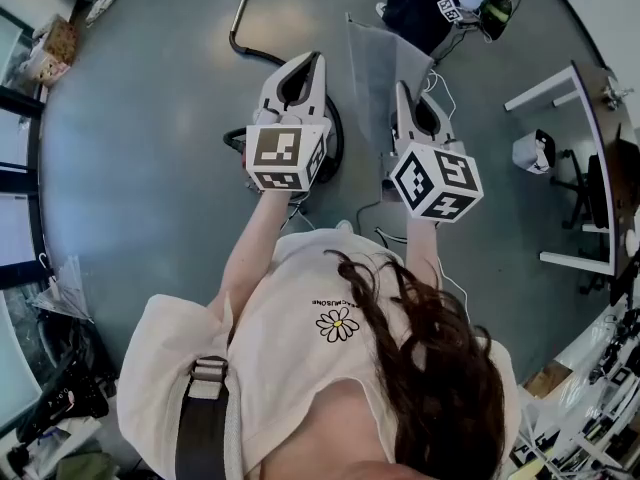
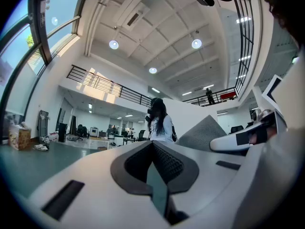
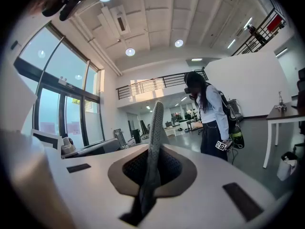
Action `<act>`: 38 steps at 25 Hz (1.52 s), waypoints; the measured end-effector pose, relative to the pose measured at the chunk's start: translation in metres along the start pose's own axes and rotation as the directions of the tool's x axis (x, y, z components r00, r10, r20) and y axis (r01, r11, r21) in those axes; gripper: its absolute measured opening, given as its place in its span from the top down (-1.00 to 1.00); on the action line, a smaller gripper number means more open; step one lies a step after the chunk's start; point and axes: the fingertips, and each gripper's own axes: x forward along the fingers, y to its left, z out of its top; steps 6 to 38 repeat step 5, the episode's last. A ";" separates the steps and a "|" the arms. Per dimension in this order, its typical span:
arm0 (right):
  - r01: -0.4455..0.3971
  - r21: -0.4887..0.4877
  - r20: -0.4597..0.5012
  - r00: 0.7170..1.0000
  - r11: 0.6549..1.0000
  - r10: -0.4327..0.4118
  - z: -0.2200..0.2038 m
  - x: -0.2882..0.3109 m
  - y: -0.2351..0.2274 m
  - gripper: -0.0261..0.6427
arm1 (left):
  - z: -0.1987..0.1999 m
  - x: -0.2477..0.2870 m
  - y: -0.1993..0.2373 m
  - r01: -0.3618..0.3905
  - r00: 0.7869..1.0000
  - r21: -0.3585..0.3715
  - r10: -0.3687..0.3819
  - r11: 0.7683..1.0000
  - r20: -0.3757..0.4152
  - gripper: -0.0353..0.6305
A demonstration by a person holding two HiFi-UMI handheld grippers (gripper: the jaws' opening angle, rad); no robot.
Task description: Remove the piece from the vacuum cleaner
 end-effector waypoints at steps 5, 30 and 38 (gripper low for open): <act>-0.010 0.002 -0.004 1.000 1.000 0.010 -0.005 -0.001 0.007 0.86 | 0.000 -0.006 0.005 -0.004 1.000 -0.010 0.004 1.000 0.003 0.88; -0.010 0.002 -0.004 1.000 1.000 0.010 -0.005 -0.001 0.007 0.86 | 0.000 -0.006 0.005 -0.004 1.000 -0.010 0.004 1.000 0.003 0.88; -0.010 0.002 -0.004 1.000 1.000 0.010 -0.005 -0.001 0.007 0.86 | 0.000 -0.006 0.005 -0.004 1.000 -0.010 0.004 1.000 0.003 0.88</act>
